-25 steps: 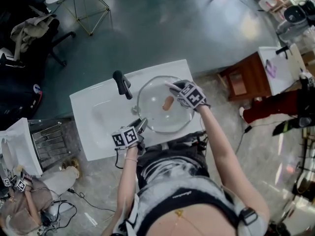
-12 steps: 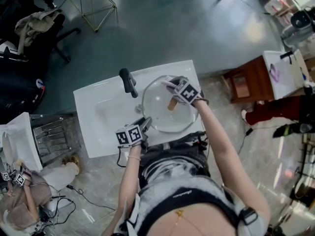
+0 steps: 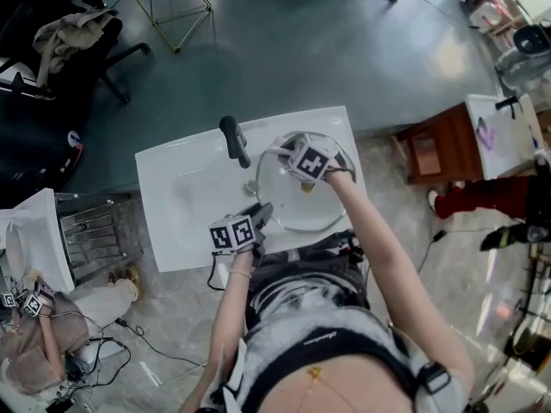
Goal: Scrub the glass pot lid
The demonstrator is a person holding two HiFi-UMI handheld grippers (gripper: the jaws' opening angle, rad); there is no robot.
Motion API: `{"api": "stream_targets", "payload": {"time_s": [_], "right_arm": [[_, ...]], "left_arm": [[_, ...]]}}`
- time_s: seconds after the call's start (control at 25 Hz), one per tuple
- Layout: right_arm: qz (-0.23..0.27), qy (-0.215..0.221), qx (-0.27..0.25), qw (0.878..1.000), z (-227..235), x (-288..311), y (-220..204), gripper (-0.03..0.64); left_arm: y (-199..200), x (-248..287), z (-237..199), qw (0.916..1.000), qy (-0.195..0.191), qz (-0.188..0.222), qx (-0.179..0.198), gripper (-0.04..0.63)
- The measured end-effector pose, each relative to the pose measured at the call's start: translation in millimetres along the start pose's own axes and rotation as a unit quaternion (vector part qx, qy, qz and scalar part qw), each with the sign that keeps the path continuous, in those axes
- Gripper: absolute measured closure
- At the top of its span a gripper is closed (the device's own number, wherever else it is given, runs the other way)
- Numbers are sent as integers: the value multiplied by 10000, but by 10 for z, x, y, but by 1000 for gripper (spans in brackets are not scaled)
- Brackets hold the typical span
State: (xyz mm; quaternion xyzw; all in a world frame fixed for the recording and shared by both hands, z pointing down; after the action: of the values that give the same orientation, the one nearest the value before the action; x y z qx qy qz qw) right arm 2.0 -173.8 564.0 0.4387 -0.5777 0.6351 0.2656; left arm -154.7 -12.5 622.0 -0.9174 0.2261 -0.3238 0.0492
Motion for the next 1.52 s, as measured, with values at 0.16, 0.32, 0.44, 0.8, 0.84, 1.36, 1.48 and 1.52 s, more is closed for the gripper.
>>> {"api": "stream_targets", "payload": {"time_s": [0.16,0.32,0.44,0.8,0.84,1.36,1.48,1.52], "right_arm": [[-94,153,-318,9993,-142,107,188,523],[-132,237,-370,9989,-251,181,272,523],[-158,307,-373,9987,-340,196,301,523],[-153,666,-422,9968,-701,211,455,523],[-172,664,-403,9968,-738,213,462,523],[-314,230,511,9979,-1007,190,444,522],[-305,175,560,9978,-1056,151,440,522],[-312,180,570,9977,-1076,142,439,522]], "left_arm": [[-4,-4,-8,10000,-11,0,-2,459],[8,-11,-2,10000,-34,-14,-2,459],[7,-15,1,10000,-44,-37,-3,459],[14,-15,-11,9999,-95,-58,-2,462],[16,-16,-11,9999,-97,-67,18,460],[29,-12,-31,9997,-136,-139,158,459],[34,-16,-30,9996,-150,-151,178,459],[36,-16,-29,9996,-154,-150,185,459]]}}
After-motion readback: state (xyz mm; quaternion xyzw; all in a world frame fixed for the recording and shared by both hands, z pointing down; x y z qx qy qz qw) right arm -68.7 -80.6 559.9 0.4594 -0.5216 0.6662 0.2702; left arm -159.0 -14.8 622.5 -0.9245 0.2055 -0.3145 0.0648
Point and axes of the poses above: the fingertips, and each gripper's own axes: x forward along the fingers, z to its right, y out of its top, the point moved 10 cm from there along -x, backward along the fingers, and after that the axes turned 11 degrees about -x, right-handed, at the moved point
